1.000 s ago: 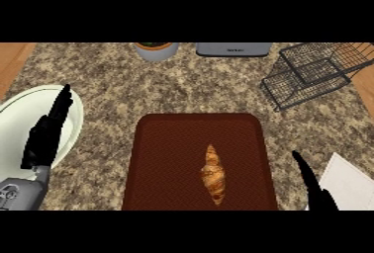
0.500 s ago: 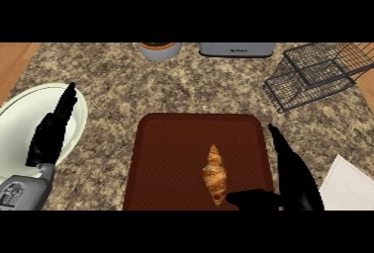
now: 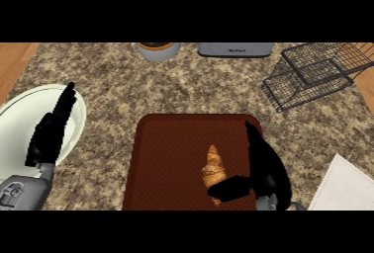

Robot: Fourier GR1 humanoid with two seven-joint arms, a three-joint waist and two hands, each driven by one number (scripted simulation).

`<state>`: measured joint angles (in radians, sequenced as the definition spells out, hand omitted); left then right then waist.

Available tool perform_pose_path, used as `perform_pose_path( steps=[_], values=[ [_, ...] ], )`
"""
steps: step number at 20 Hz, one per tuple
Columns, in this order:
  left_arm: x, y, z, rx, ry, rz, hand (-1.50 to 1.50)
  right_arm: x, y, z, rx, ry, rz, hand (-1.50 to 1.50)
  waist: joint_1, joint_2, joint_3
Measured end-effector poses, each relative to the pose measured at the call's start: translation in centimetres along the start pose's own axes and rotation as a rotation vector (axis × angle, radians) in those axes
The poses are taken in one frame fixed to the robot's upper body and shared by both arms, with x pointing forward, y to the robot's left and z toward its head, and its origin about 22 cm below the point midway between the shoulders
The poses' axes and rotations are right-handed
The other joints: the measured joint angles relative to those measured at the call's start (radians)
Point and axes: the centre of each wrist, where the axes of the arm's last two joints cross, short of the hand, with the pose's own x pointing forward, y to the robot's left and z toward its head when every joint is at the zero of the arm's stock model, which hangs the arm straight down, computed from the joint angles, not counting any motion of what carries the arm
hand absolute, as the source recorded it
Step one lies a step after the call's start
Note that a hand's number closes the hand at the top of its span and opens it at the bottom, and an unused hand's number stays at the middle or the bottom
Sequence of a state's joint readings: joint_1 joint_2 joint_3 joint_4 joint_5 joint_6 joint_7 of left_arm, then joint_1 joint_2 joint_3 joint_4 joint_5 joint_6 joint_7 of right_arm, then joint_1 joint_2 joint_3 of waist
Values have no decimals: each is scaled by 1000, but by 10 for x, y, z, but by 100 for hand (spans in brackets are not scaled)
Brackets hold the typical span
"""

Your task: Pick the croissant from the tray and place it in the tiered basket

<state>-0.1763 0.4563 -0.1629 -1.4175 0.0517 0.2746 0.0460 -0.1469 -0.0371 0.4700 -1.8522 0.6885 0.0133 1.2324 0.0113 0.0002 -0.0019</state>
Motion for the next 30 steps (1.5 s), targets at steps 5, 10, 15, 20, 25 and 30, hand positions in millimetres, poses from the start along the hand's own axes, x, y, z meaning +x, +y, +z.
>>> perform_pose_path(
  steps=[5,10,15,20,25,30],
  values=[
    [1,4,-2,5,5,0,0,2,11,-4,25,19,48,-150,-5,-1,1],
    [0,5,0,2,4,0,0,2,23,1,27,11,100,-150,-7,-2,1],
    [3,5,-1,5,10,0,0,1,33,2,1,11,164,-150,-9,-2,1],
    [-3,10,-2,0,10,3,0,0,41,3,-13,4,208,-150,-9,-1,0],
    [0,6,-2,1,6,-2,0,1,44,1,-3,13,222,-150,-7,-1,1],
    [-1,7,2,1,11,6,0,-7,53,-8,14,53,232,-150,-5,-1,1]
  ],
)
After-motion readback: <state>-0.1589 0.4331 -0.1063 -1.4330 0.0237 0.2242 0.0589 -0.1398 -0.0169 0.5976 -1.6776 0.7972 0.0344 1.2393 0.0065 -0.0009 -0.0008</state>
